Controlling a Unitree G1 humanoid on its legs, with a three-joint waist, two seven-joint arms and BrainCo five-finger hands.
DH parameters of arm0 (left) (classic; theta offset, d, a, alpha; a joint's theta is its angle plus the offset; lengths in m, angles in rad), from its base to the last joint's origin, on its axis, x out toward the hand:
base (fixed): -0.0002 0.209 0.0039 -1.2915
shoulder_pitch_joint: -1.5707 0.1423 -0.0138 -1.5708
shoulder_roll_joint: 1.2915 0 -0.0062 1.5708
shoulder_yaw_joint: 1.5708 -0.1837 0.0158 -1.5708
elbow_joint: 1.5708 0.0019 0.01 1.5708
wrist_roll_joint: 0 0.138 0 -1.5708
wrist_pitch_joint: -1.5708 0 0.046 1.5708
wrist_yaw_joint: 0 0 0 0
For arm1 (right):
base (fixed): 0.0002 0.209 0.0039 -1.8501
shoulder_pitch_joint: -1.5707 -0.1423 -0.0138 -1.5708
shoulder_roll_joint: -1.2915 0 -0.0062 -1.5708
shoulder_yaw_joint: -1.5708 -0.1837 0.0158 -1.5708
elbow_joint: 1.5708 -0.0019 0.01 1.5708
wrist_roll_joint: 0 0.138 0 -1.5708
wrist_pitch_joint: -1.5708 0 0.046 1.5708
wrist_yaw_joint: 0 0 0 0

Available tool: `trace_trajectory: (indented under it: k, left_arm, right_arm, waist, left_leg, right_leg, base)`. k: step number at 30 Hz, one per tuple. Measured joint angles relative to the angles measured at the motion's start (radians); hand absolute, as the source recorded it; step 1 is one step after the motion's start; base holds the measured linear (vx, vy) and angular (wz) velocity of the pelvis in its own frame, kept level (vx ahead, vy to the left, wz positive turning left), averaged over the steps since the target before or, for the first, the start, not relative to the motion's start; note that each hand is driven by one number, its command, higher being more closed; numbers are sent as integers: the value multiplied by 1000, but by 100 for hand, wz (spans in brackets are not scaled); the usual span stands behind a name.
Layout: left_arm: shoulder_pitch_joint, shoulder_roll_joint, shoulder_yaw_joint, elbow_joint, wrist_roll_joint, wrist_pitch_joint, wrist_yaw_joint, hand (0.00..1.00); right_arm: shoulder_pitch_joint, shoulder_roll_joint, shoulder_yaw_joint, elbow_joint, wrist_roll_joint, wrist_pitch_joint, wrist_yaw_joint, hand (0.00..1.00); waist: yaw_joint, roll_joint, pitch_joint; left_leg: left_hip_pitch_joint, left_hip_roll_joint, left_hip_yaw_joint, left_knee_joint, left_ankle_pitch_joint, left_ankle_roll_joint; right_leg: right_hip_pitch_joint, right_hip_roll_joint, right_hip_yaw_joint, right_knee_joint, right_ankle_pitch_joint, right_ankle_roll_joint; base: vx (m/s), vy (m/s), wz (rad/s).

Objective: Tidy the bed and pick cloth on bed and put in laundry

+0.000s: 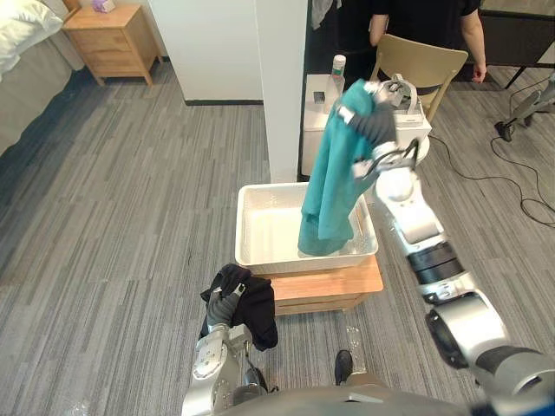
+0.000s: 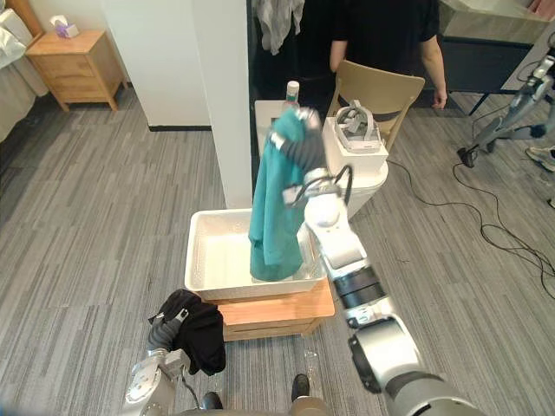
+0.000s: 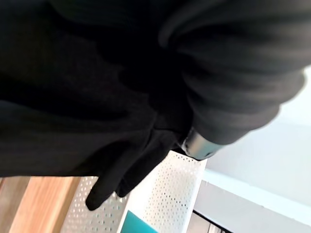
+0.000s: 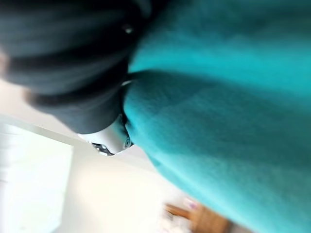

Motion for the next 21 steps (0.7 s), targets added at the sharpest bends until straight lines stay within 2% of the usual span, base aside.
trace_trajectory:
  k: [2, 4, 5, 8, 9, 13, 21]
  left_arm:
    - [-6, 5, -2, -19, 3, 0, 0, 100]
    - [-12, 9, -2, -30, 10, -2, 0, 100]
    - [-34, 11, -1, -33, 10, -4, 0, 100]
    - [-46, 22, -2, -37, 10, -10, 0, 100]
    - [-48, 24, -2, -37, 10, -12, 0, 100]
    - [-68, 43, -3, -37, 10, -15, 0, 100]
    - [-101, 48, -5, -83, 10, -24, 0, 100]
  right_arm:
    - [1, 21, -2, 49, -22, 5, 1, 100]
    - [1, 24, -8, 85, -41, 10, 0, 100]
    - [0, 29, -22, 106, -43, 11, -3, 100]
    - [-1, 61, -80, 201, -82, 25, -11, 100]
    - [-2, 65, -91, 228, -81, 31, -13, 0]
    - [-9, 67, -160, 358, -81, 56, -20, 0]
    - [-80, 51, -195, 471, -81, 79, -18, 0]
  waist:
    - [5, 0, 23]
    - [28, 0, 41]
    - [44, 2, 76]
    - [51, 1, 114]
    - [52, 1, 120]
    - [76, 4, 165]
    - [80, 16, 187]
  left_leg:
    - [-19, -1, -16, 1, 9, 3]
    - [-36, 0, -21, 1, 15, 3]
    - [-55, 1, -25, 1, 24, 4]
    - [-89, 2, -44, 0, 34, 8]
    - [-96, 2, -49, 0, 35, 8]
    - [-109, 0, -51, 1, 43, 10]
    - [-126, 0, -72, 1, 44, 10]
  right_leg:
    - [-10, -1, -9, -1, 7, -6]
    - [-25, 0, -11, -1, 11, -10]
    - [-40, 0, -14, -2, 18, -13]
    - [-62, -1, -32, -2, 24, -16]
    - [-67, -1, -37, -2, 24, -16]
    - [-75, -2, -42, -4, 28, -18]
    - [-75, -1, -61, -14, 29, -19]
  base:
    - [-68, -40, 18]
    - [-75, -38, 9]
    - [-80, -39, 6]
    - [-76, -37, 22]
    - [-13, -13, 12]
    - [2, -4, 4]
    - [29, -9, 7]
